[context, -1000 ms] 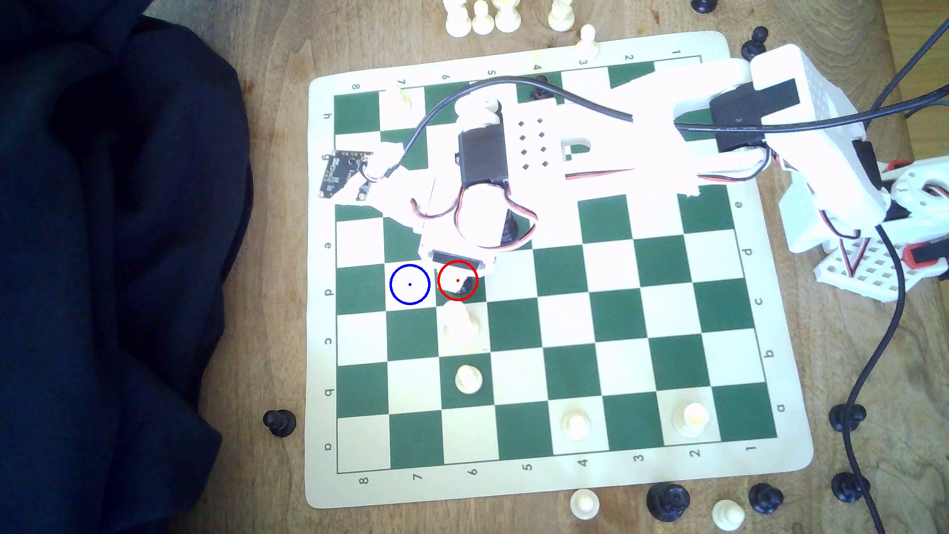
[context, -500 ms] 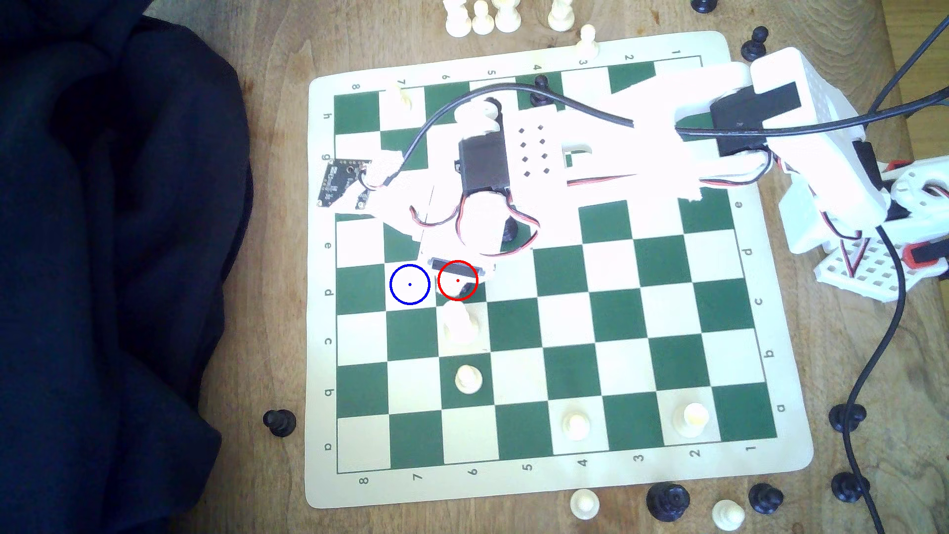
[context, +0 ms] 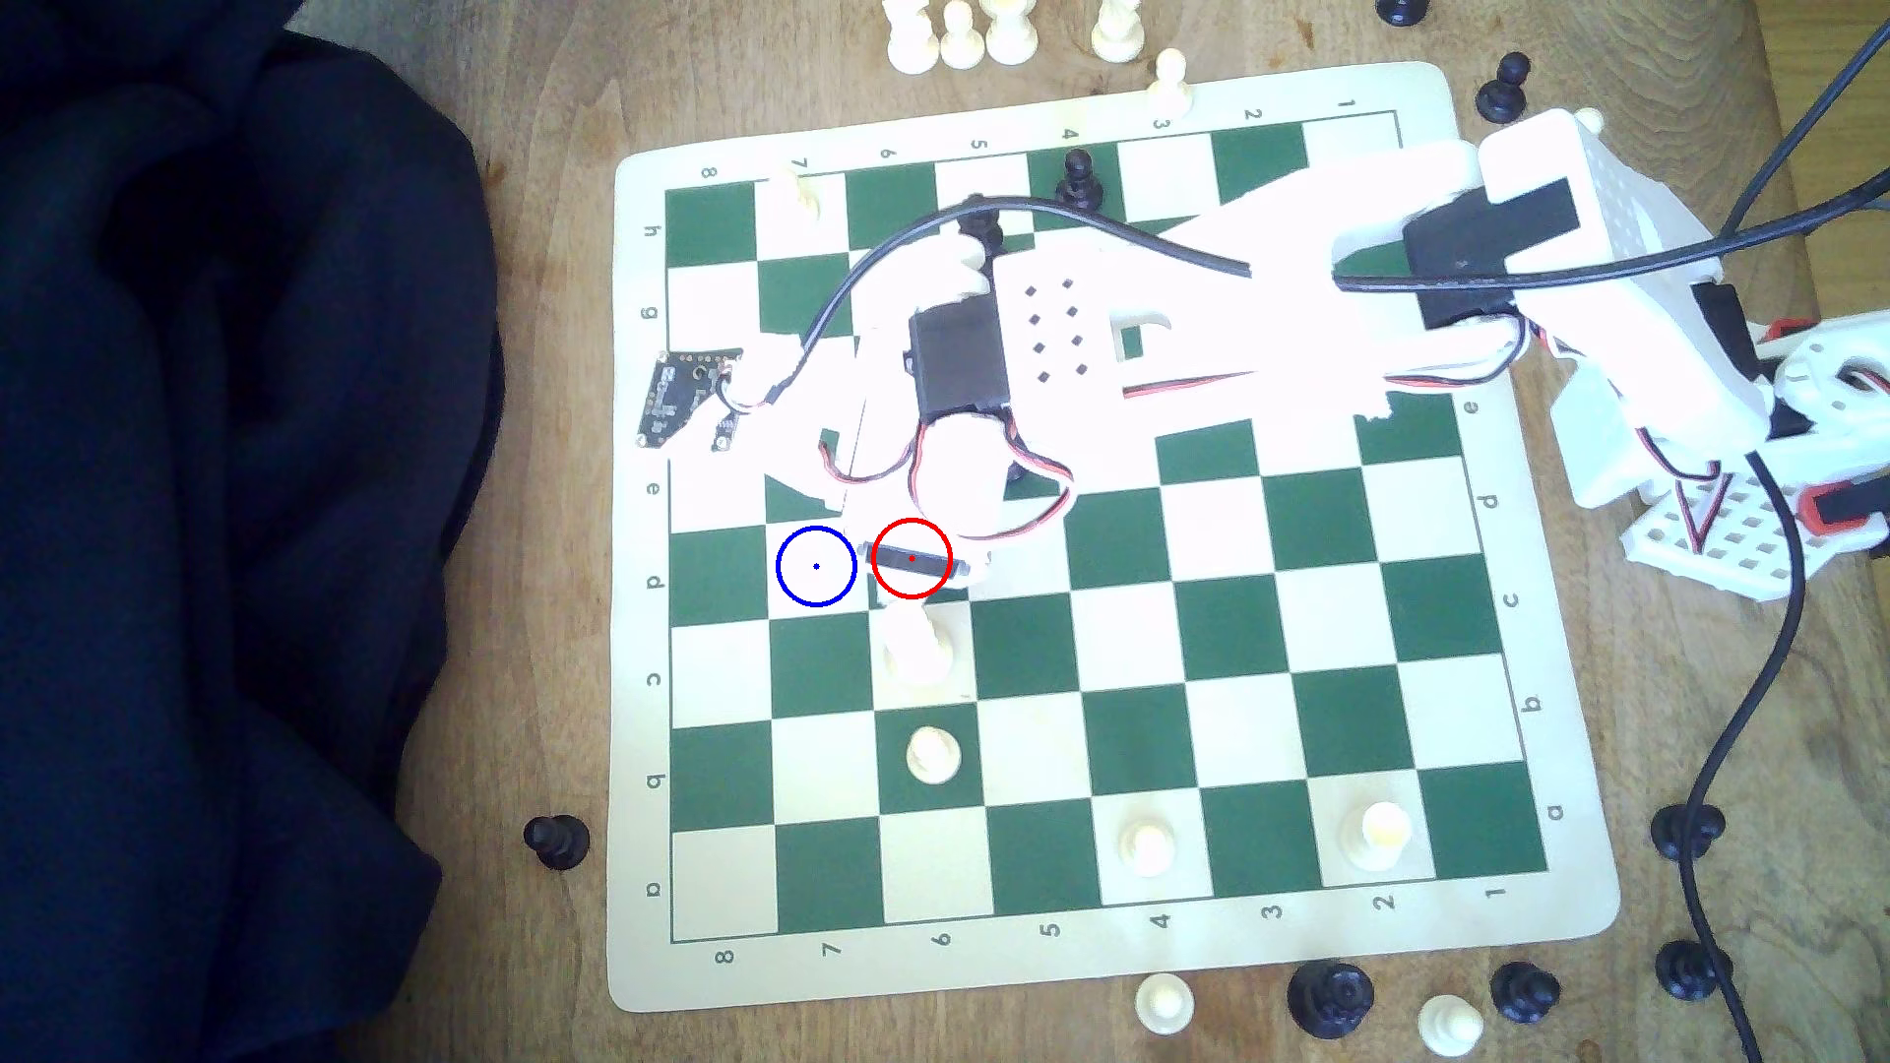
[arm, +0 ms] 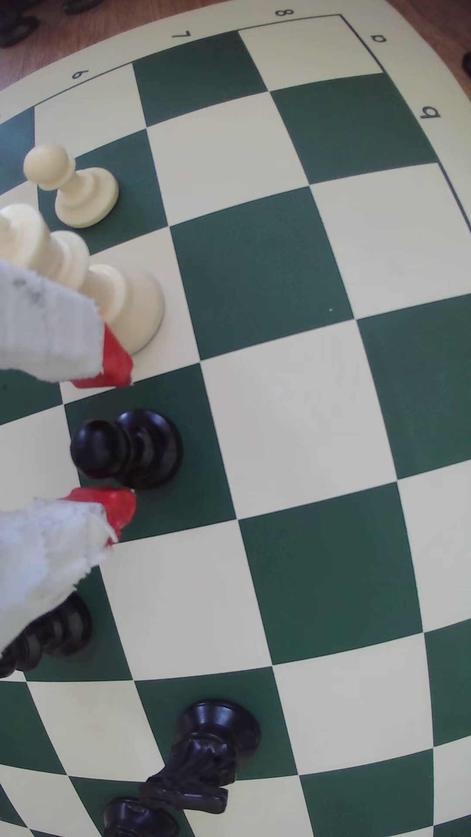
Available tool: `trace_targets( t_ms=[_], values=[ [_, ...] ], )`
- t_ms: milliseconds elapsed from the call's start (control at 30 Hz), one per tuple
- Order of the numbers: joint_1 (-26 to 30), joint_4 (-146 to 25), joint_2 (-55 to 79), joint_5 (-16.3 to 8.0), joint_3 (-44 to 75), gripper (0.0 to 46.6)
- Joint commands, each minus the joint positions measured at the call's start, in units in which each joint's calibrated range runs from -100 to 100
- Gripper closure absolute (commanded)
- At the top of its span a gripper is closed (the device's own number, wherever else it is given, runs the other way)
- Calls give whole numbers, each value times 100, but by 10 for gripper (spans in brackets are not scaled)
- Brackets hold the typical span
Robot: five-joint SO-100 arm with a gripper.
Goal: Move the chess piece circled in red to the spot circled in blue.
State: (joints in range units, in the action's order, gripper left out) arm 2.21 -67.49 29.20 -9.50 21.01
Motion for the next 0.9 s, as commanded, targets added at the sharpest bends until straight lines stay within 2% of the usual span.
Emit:
trace_targets(
  t_ms=[0,100,200,467,667,867],
  values=[
    [41,66,-178,-20,492,346],
    [41,66,-153,-20,492,413],
    [33,66,-153,-20,483,439],
    [10,-213,-314,-24,773,442],
    [2,-819,-348,-49,1924,443],
    [33,-1032,459,-29,3320,444]
  ],
)
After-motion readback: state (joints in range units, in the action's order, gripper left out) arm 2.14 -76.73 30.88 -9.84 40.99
